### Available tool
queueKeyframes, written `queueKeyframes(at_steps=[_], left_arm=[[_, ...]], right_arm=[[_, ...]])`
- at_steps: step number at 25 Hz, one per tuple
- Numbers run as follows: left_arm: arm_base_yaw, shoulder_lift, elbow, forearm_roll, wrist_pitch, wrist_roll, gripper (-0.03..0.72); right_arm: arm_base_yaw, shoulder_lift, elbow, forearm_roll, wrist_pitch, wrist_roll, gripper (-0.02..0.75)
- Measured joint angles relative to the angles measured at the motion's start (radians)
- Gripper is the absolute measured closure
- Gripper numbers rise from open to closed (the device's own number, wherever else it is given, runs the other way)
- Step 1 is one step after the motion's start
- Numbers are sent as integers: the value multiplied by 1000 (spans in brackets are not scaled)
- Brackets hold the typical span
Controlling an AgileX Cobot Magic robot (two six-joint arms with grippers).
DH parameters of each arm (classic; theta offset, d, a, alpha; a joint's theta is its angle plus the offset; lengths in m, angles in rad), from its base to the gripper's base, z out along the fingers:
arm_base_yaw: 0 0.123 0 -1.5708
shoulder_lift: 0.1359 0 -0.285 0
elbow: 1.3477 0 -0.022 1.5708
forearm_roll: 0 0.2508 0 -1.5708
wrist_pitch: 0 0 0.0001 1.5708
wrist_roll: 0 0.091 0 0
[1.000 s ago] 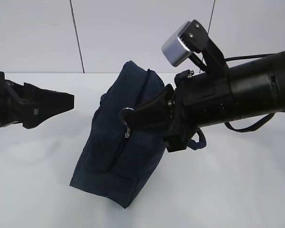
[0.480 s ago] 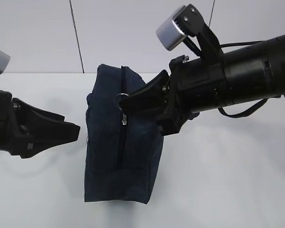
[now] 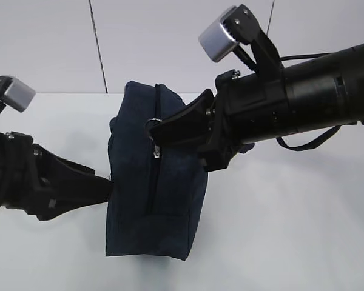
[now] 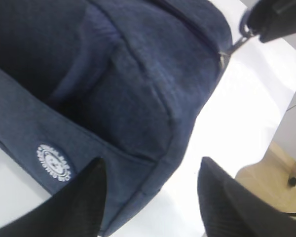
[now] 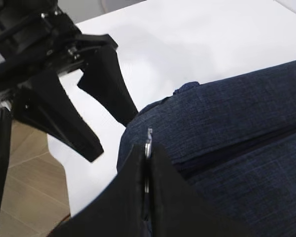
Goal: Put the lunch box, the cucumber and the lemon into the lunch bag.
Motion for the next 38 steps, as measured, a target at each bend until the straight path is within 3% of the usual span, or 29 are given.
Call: queueKeyframes(at_steps=[7, 23, 25, 29, 31, 38], left_arm=[[-89, 0, 0, -13, -135, 0, 259], [-93, 78, 0, -28, -193, -2, 268], [-93, 78, 0, -21, -192, -2, 326], [-93, 78, -2, -10, -172, 2, 591], [-93, 78, -2, -6, -170, 3, 663], [-93, 78, -2, -4, -168, 3, 685]], right_arm=[[4, 29, -2, 22, 43, 0, 730], [21, 33, -48, 2, 90, -18, 730], [21, 33, -48, -2, 98, -18, 730], [21, 33, -48, -6, 101, -17, 730], [21, 33, -48, -6, 101, -17, 730], [21, 33, -48, -6, 71, -17, 730]])
